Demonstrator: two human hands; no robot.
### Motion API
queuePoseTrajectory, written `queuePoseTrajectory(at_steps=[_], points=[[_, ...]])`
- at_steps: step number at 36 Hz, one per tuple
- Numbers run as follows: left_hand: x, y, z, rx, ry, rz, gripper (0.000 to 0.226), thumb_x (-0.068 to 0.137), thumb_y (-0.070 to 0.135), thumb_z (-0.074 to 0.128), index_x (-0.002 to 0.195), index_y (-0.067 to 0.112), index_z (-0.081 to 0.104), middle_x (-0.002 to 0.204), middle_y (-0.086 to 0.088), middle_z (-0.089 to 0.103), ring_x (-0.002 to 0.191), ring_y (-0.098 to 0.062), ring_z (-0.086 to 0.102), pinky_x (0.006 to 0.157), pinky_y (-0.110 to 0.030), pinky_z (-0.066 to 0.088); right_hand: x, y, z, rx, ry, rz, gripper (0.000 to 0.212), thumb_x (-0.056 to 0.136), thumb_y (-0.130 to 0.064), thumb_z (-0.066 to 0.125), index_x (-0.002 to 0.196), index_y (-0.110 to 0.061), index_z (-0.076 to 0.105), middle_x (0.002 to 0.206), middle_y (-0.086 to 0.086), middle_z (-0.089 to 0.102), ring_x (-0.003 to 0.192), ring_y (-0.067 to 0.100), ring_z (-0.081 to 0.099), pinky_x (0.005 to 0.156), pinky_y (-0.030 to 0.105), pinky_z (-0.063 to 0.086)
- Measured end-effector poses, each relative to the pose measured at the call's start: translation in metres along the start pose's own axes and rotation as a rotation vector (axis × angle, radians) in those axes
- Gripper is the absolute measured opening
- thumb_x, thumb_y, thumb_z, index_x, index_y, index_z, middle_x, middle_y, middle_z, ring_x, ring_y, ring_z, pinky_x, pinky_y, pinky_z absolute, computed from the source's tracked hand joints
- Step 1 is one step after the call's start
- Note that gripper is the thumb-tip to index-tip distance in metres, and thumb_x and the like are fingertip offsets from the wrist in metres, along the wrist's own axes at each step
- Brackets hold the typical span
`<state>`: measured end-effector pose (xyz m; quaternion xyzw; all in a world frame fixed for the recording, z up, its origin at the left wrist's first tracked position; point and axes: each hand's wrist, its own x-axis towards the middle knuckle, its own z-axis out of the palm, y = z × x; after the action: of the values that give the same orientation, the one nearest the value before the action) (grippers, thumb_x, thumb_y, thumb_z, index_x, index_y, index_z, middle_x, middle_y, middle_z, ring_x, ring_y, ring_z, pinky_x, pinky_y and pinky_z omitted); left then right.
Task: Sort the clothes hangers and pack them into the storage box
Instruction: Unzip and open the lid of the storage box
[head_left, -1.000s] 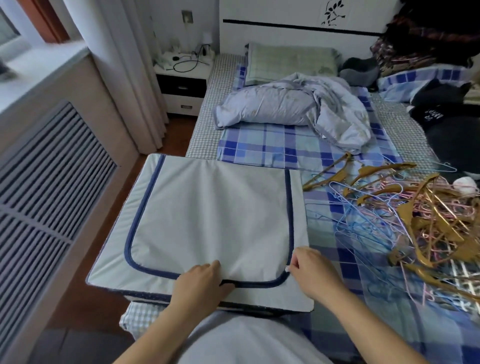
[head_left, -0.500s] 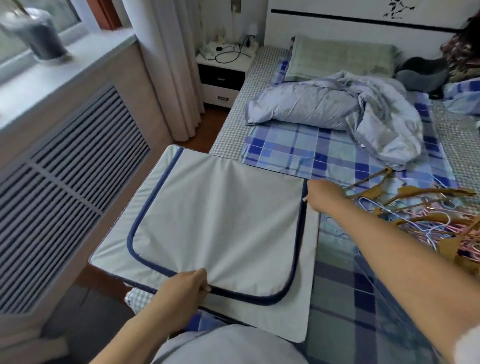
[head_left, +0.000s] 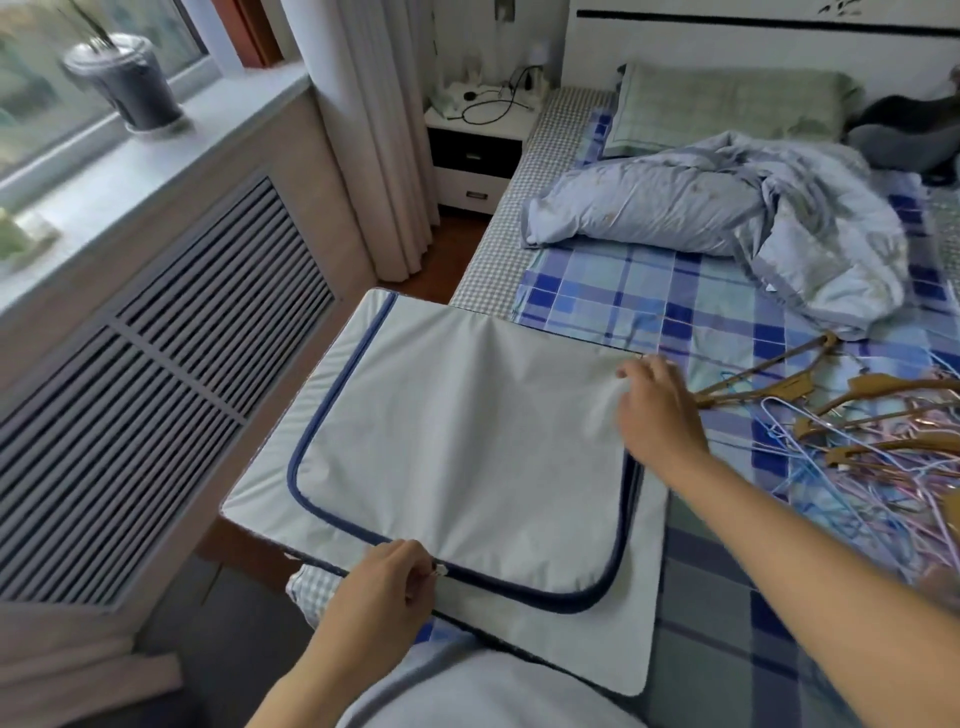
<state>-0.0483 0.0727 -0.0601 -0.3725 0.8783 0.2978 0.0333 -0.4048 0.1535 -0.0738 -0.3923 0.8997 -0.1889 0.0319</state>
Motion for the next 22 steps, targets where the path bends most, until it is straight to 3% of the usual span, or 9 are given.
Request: queuePoseTrajectory(at_steps=[4, 8, 11, 16, 19, 22], points=[[-0.006, 0.003, 0.004, -0.050, 0.079, 0.000, 0.021, 0.096, 0.023, 0.062, 0.078, 0.029, 0.053, 0.077, 0.015, 0.056, 0.080, -0.002, 0.051, 0.070, -0.027, 0.046, -0.067, -0.049, 0.014, 0.206, -0.221, -0.260, 0.021, 0.095, -0.022, 0.057, 0.112, -0.013, 0.065, 0.113, 0.001, 0.058, 0.111, 0.022, 0.049, 0.098, 0.034, 0.042], [-0.002, 0.016, 0.003, -0.055, 0.157, 0.042, 0.028, 0.096, 0.022, 0.060, 0.075, 0.032, 0.044, 0.074, 0.016, 0.049, 0.076, -0.004, 0.045, 0.066, -0.020, 0.037, -0.110, -0.097, 0.027, 0.229, -0.452, -0.551, 0.054, 0.090, -0.056, 0.056, 0.131, -0.022, 0.056, 0.122, -0.004, 0.055, 0.116, 0.013, 0.042, 0.104, 0.027, 0.038], [-0.002, 0.023, 0.004, 0.004, 0.217, 0.057, 0.020, 0.095, 0.018, 0.059, 0.078, 0.024, 0.049, 0.076, 0.013, 0.050, 0.074, -0.010, 0.045, 0.065, -0.027, 0.037, -0.123, -0.116, 0.037, 0.198, -0.438, -0.613, 0.048, 0.094, -0.053, 0.053, 0.130, -0.021, 0.058, 0.117, -0.002, 0.056, 0.110, 0.016, 0.044, 0.097, 0.030, 0.041], [-0.002, 0.022, 0.000, 0.039, 0.164, -0.069, 0.021, 0.099, 0.026, 0.053, 0.079, 0.023, 0.047, 0.078, 0.008, 0.052, 0.078, -0.016, 0.048, 0.068, -0.032, 0.034, -0.136, -0.128, 0.043, 0.234, -0.369, -0.581, 0.018, 0.092, -0.032, 0.060, 0.090, -0.015, 0.065, 0.091, 0.002, 0.063, 0.089, 0.022, 0.053, 0.081, 0.037, 0.046], [0.002, 0.012, -0.007, 0.058, 0.112, -0.134, 0.022, 0.099, 0.031, 0.052, 0.079, 0.024, 0.045, 0.081, 0.006, 0.055, 0.081, -0.018, 0.052, 0.068, -0.035, 0.039, -0.135, -0.138, 0.039, 0.224, -0.474, -0.534, 0.011, 0.093, -0.027, 0.061, 0.089, -0.017, 0.060, 0.093, 0.003, 0.064, 0.089, 0.022, 0.054, 0.080, 0.033, 0.043], [0.014, -0.008, -0.026, 0.123, 0.098, -0.223, 0.016, 0.095, 0.022, 0.050, 0.081, 0.023, 0.044, 0.083, 0.005, 0.055, 0.080, -0.020, 0.053, 0.064, -0.035, 0.040, -0.127, -0.142, 0.032, 0.199, -0.624, -0.421, 0.006, 0.091, -0.030, 0.059, 0.092, -0.024, 0.058, 0.100, 0.000, 0.064, 0.093, 0.020, 0.057, 0.082, 0.035, 0.048]])
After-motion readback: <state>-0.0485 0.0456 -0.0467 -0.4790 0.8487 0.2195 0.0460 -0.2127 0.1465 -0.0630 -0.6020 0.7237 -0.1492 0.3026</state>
